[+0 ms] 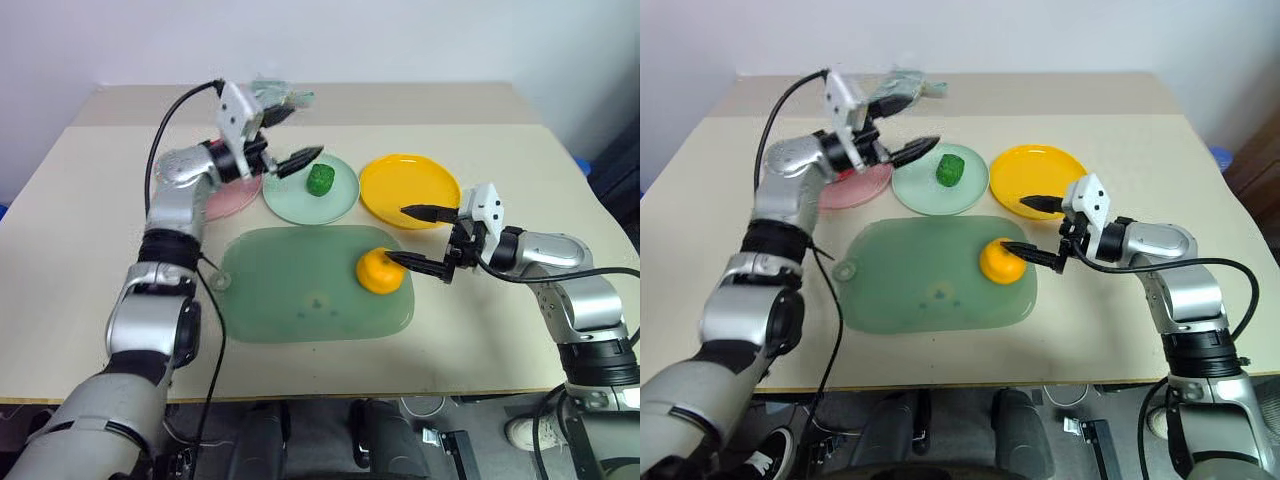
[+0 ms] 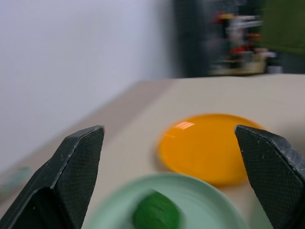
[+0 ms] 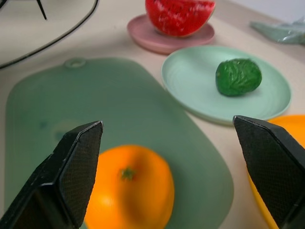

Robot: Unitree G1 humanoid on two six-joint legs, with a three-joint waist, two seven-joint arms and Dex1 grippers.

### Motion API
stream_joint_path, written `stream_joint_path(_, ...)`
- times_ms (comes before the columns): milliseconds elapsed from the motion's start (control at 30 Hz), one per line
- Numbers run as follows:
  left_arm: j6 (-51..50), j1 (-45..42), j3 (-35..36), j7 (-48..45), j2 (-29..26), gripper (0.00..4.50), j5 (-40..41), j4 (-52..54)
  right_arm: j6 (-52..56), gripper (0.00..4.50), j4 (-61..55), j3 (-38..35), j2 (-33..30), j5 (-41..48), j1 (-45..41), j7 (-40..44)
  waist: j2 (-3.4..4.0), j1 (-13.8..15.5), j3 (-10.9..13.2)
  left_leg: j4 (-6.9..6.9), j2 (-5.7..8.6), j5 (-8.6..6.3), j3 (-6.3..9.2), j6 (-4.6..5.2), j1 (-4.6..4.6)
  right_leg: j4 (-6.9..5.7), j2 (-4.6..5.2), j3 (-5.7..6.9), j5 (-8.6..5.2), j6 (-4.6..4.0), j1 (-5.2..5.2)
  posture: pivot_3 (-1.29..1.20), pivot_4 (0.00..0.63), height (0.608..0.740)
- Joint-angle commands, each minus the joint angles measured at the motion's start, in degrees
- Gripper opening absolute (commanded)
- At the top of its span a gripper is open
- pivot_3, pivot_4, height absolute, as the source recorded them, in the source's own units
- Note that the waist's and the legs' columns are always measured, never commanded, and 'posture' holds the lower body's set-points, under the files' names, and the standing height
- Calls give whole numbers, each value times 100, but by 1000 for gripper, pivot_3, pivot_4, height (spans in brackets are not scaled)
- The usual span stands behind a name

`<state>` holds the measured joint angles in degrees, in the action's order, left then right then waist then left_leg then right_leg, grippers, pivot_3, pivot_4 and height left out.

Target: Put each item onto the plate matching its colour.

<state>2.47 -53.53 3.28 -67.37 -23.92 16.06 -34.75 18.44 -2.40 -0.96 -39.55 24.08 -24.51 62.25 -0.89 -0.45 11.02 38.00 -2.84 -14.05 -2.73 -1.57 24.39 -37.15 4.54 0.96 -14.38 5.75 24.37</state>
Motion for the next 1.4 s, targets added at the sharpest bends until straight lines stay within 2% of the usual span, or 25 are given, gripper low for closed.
stream_joint_path(33, -888, 628, -55, -831, -489, 4476, 617, 1321, 99, 4500, -110, 163, 15, -137, -29, -70, -1, -18, 1, 0, 0, 0, 1, 0, 1, -1, 0, 0, 0, 0, 0, 0, 150, 737)
stream_joint_path(133, -1133, 1410, -126, -903, -938, 4476, 593, 2281, 229, 4500, -41, 364, 41, -258, -13, -84, -1, -15, 1, 4, 0, 0, 1, 0, 2, -1, 2, -2, 0, 1, 0, 0, 150, 737)
stream_joint_path(300, -1874, 2368, 71, -1020, -1386, 4476, 1289, 3609, 502, 4500, 14, 491, 131, -231, -22, -111, -2, 32, 1, 6, 1, 0, 1, 1, 3, 2, 7, -3, 0, 1, -2, 0, 150, 737)
stream_joint_path(567, -1746, 3059, 223, -1300, -1874, 4476, 1520, 4159, 645, 4500, -24, 693, 55, -415, 23, -43, -2, 1, 1, 6, 0, -1, 2, 1, 1, 1, 4, -2, -1, -1, -2, 0, 150, 737)
stream_joint_path(700, -1725, 3074, 182, -1170, -1836, 4500, 1540, 4230, 512, 3289, 11, 723, 28, -588, 45, -78, -2, 6, 1, 6, 0, -1, 2, 2, 1, 1, 3, -2, -1, 0, -2, 0, 150, 737)
stream_joint_path(767, -1706, 3047, 172, -1113, -1795, 4500, 1552, 4223, 396, 3289, -5, 661, 82, -612, -5, -148, -2, 4, 1, 6, 0, -1, 2, 2, 1, 1, 3, -2, 0, -1, -2, 0, 150, 737)
stream_joint_path(867, -1748, 2943, 188, -886, -1683, 4500, 1551, 4116, 580, 3289, 59, 148, 432, -118, -411, -454, -1, -13, 1, 6, 0, -1, 2, 2, 1, 0, 3, -2, 0, 0, -2, 0, 150, 737)
stream_joint_path(1000, -1414, 2671, 142, -349, -1388, 4500, 1179, 3765, 30, 3289, 1109, -422, 885, -415, -1303, -1595, 0, -18, 2, 8, 0, -1, 2, 1, 1, -3, 2, -3, 1, 0, 1, 0, 150, 737)
stream_joint_path(1233, -929, 2653, -88, 39, -1071, 4500, 766, 3718, -1271, 3289, 3211, -59, 950, -1851, -2138, -2994, -2, -14, 1, 2, 2, -4, -4, 7, 7, 10, 5, -3, 0, 1, 1, 0, 150, 737)
stream_joint_path(1300, -1005, 2665, -118, 45, -1070, 4500, 792, 3727, -1250, 3289, 3540, -164, 1079, -1637, -2240, -2799, -1, -32, 1, 2, 2, -4, -4, 7, 5, 6, 5, -5, 0, 0, 2, 0, 150, 737)
stream_joint_path(1367, -1127, 2665, -176, 97, -1129, 4500, 749, 3703, -1133, 4196, 3603, -204, 1141, -1434, -2243, -2468, 2, -63, 3, 1, 1, -4, -5, 7, 4, 4, 3, -9, 0, 0, 4, 0, 150, 737)
stream_joint_path(1400, -1020, 2665, -164, 104, -1113, 4500, 727, 3636, -1151, 4449, 3595, -238, 1135, -1409, -2239, -2437, 2, -69, 3, 0, 0, -4, -6, 7, 3, 2, 2, -12, 0, 0, 6, 0, 150, 737)
